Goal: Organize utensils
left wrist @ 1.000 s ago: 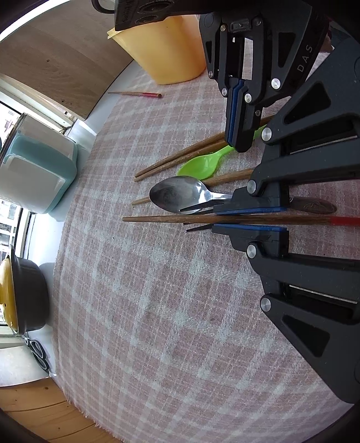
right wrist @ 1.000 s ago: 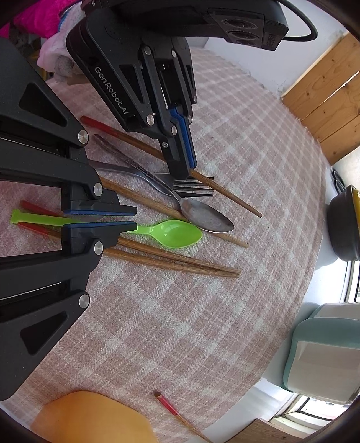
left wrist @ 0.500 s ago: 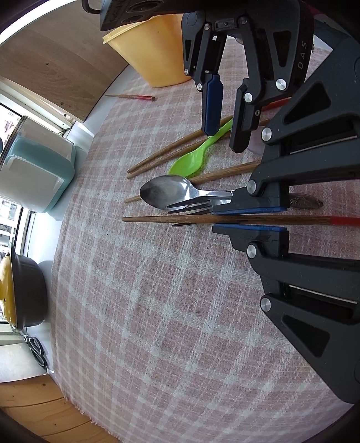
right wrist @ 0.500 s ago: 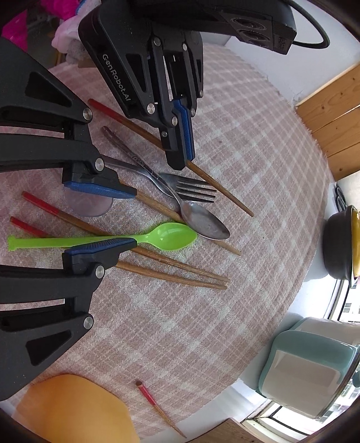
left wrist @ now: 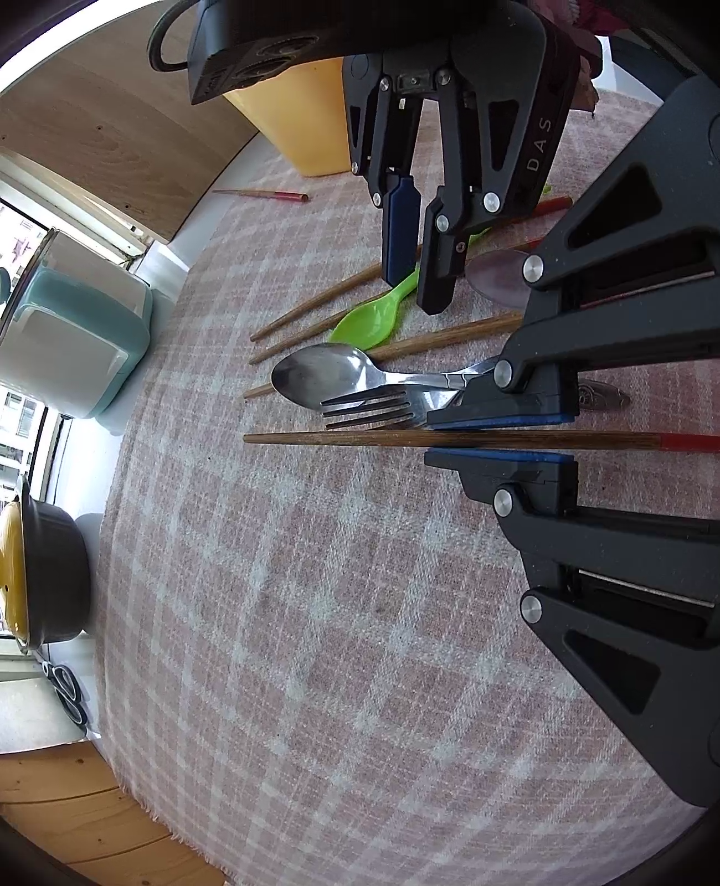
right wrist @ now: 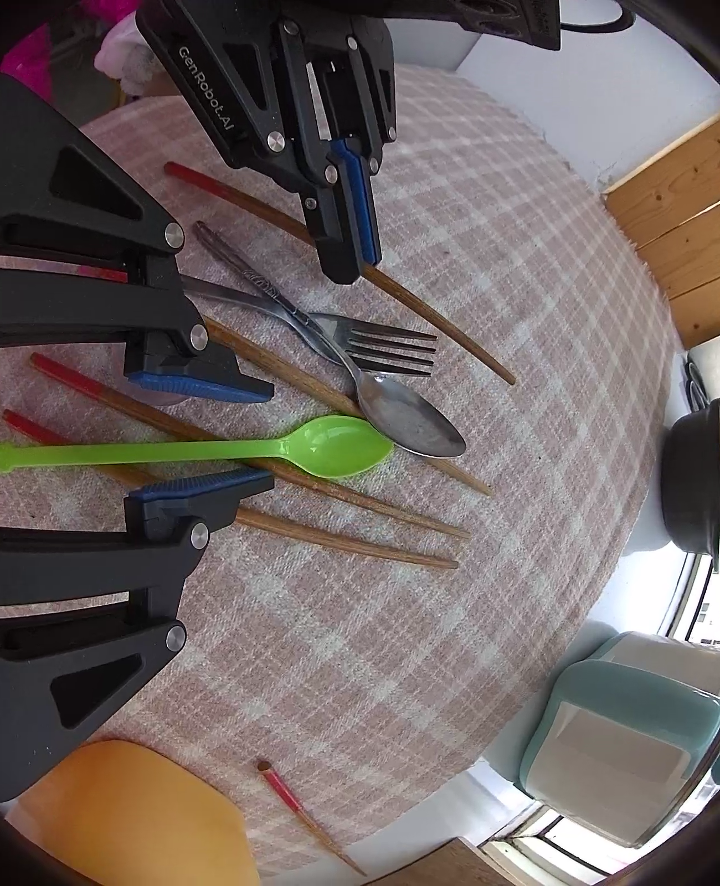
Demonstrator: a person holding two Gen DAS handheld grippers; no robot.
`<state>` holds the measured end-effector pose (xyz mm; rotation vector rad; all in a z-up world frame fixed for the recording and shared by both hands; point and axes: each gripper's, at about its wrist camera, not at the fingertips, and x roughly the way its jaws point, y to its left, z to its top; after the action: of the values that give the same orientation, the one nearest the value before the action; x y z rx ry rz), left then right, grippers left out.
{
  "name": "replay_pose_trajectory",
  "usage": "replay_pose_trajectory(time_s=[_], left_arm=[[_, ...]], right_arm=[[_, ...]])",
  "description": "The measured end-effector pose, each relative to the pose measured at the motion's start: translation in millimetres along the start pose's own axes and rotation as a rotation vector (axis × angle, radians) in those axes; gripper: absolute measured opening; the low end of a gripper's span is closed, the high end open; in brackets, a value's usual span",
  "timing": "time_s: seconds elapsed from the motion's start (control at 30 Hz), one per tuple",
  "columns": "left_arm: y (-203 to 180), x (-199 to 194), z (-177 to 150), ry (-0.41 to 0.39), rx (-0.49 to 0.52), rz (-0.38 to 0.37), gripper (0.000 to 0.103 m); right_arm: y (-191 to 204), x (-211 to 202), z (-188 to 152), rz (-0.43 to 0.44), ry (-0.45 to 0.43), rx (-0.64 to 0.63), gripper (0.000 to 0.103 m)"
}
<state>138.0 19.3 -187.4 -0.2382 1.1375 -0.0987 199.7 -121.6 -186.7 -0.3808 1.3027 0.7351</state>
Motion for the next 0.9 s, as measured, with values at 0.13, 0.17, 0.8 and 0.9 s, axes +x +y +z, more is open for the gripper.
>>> replay_pose_trajectory(time_s=[0.13, 0.17, 0.8, 0.9], left_arm=[[1, 4, 0, 0.007, -0.004, 0.007, 0.004], [2, 4, -1, 0.008, -0.006, 0.005, 0.004], [-3, -2, -6, 0.002, -0.012, -0.011, 0.004], [-3, 0, -6, 0.005, -0.015, -0.010, 0.004]], right_arm=[[-1, 1, 2, -0.003, 0.004, 0.008, 0.009], [-2, 0, 2, 0.004, 0.005, 0.014, 0.009], [-14, -20, -16, 0.019, -0.030, 0.074, 0.003], [-11, -15, -14, 0.011, -0.013, 0.057, 0.003]])
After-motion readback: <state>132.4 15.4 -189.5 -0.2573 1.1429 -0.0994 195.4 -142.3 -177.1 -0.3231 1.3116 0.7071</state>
